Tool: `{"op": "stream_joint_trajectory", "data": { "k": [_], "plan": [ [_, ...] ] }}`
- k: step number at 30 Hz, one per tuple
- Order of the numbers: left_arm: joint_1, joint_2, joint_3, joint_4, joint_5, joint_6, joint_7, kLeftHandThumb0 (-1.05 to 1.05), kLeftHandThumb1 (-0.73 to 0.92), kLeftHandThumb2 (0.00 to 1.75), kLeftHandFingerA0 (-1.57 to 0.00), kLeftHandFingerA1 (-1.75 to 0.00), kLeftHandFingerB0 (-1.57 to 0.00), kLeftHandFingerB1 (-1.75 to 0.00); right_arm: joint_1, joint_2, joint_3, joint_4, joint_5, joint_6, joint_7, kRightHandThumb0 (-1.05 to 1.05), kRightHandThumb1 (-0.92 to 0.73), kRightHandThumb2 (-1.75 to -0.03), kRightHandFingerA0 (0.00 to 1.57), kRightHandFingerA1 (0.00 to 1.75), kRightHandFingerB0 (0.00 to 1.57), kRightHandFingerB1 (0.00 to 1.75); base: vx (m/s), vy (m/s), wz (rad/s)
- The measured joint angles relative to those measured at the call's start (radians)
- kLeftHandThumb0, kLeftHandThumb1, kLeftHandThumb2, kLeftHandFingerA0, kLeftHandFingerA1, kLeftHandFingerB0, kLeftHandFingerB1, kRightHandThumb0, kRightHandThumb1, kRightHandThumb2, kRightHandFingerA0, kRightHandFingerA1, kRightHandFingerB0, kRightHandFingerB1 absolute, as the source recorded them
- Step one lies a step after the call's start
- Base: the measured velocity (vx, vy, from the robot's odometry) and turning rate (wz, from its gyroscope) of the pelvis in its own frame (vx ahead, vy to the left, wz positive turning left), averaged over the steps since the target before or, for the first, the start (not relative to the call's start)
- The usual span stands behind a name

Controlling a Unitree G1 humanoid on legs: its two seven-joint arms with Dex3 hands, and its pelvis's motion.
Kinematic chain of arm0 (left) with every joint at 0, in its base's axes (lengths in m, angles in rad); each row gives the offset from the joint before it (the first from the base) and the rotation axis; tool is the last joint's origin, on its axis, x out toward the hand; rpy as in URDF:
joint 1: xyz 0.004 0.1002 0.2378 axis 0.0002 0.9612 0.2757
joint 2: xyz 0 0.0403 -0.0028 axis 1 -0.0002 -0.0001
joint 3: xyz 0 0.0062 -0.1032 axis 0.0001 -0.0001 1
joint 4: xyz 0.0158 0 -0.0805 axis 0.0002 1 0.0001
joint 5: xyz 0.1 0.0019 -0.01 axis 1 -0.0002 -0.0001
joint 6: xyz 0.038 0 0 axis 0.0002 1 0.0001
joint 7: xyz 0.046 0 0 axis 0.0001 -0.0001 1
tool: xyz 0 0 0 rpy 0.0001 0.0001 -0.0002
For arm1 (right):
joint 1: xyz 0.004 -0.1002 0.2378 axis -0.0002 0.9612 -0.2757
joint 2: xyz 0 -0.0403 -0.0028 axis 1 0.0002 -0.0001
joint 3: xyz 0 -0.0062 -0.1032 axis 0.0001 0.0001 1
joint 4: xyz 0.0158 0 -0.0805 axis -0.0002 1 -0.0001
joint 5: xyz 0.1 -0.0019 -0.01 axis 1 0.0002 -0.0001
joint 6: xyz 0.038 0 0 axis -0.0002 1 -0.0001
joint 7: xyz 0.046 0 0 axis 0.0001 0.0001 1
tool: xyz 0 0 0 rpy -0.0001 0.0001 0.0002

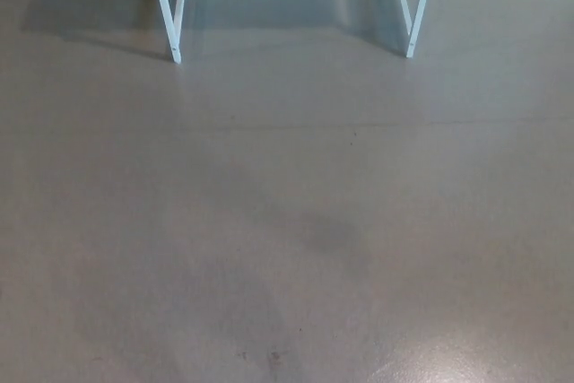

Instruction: The robot walks towards a table in front, picks a shampoo with left hand and puts it in a small grey container

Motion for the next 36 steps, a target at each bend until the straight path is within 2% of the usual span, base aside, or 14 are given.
{"op": "stream_joint_trajectory", "data": {
  "k": [5,6,8,11,12,13,20,24,26,27,28,36],
  "plan": [
    [0.023,0.008,0.005,0.036,-0.021,-0.039,-0.025,0.06,0.67,0.78,-0.43,-0.47,-0.46,-0.42,0.014,-0.007,-0.008,0.055,0.003,-0.052,-0.001,-0.26,-0.45,-0.62,0.72,0.53,0.60,0.50,0.01,-0.006,0.02],
    [0.025,0.009,0.005,0.038,-0.022,-0.041,-0.025,0.06,0.61,0.79,-0.47,-0.50,-0.43,-0.41,0.015,-0.007,-0.008,0.058,0.004,-0.054,-0.001,-0.24,-0.57,-0.57,0.78,0.47,0.63,0.43,0.06,-0.090,0.07],
    [0.037,0.010,0.002,0.044,-0.025,-0.059,-0.030,0.06,0.62,0.75,-0.48,-0.49,-0.45,-0.41,0.018,-0.007,-0.006,0.068,0.003,-0.069,-0.002,-0.20,-0.51,-0.55,0.79,0.48,0.64,0.44,0.10,-0.158,0.05],
    [0.070,0.010,-0.001,0.049,-0.028,-0.086,-0.040,0.06,0.62,0.75,-0.48,-0.49,-0.45,-0.41,0.041,-0.007,-0.005,0.076,0.003,-0.086,-0.002,-0.20,-0.51,-0.55,0.79,0.48,0.64,0.44,0.10,-0.244,0.11],
    [0.077,0.011,-0.002,0.051,-0.029,-0.093,-0.042,0.04,0.63,0.70,-0.49,-0.50,-0.45,-0.41,0.047,-0.007,-0.005,0.079,0.003,-0.089,-0.002,-0.27,-0.48,-0.64,0.74,0.55,0.61,0.50,0.19,-0.337,0.32],
    [0.078,0.012,-0.004,0.053,-0.029,-0.100,-0.043,0.00,0.63,0.63,-0.52,-0.50,-0.46,-0.40,0.047,0.000,-0.004,0.084,0.003,-0.089,-0.002,-0.23,-0.54,-0.56,0.78,0.48,0.64,0.43,0.30,-0.179,-0.18],
    [0.076,-0.001,-0.022,0.085,-0.029,-0.127,-0.045,-0.02,0.66,0.60,-0.48,-0.46,-0.44,-0.37,0.042,-0.021,-0.004,0.094,0.004,-0.113,-0.004,-0.24,-0.57,-0.57,0.79,0.49,0.64,0.44,0.20,-0.141,0.04],
    [0.078,0.003,-0.030,0.088,-0.029,-0.134,-0.044,-0.01,0.63,0.61,-0.51,-0.49,-0.43,-0.38,0.043,-0.021,-0.003,0.102,0.004,-0.119,-0.004,-0.25,-0.56,-0.57,0.81,0.49,0.65,0.44,0.21,-0.030,-0.09],
    [0.079,0.003,-0.035,0.090,-0.028,-0.137,-0.042,-0.01,0.63,0.61,-0.51,-0.49,-0.43,-0.38,0.043,-0.021,-0.002,0.106,0.003,-0.121,-0.005,-0.25,-0.56,-0.57,0.81,0.49,0.65,0.44,0.23,0.059,-0.10],
    [0.079,0.003,-0.038,0.091,-0.028,-0.139,-0.041,-0.16,0.58,0.61,-0.49,-0.50,-0.42,-0.40,0.043,-0.021,-0.001,0.108,0.003,-0.120,-0.005,-0.26,-0.56,-0.57,0.80,0.49,0.64,0.43,0.33,0.102,-0.17],
    [0.081,0.003,-0.042,0.091,-0.027,-0.141,-0.039,-0.18,0.56,0.61,-0.49,-0.50,-0.42,-0.40,0.042,-0.021,0.000,0.109,0.003,-0.121,-0.006,-0.26,-0.55,-0.56,0.81,0.49,0.64,0.44,0.41,0.146,-0.21],
    [0.054,0.022,-0.063,0.092,-0.027,-0.152,-0.024,-0.16,0.57,0.61,-0.54,-0.51,-0.45,-0.40,0.019,-0.009,0.006,0.114,0.003,-0.132,-0.008,-0.27,-0.55,-0.56,0.86,0.51,0.64,0.44,0.38,0.133,-0.07]
  ]
}}
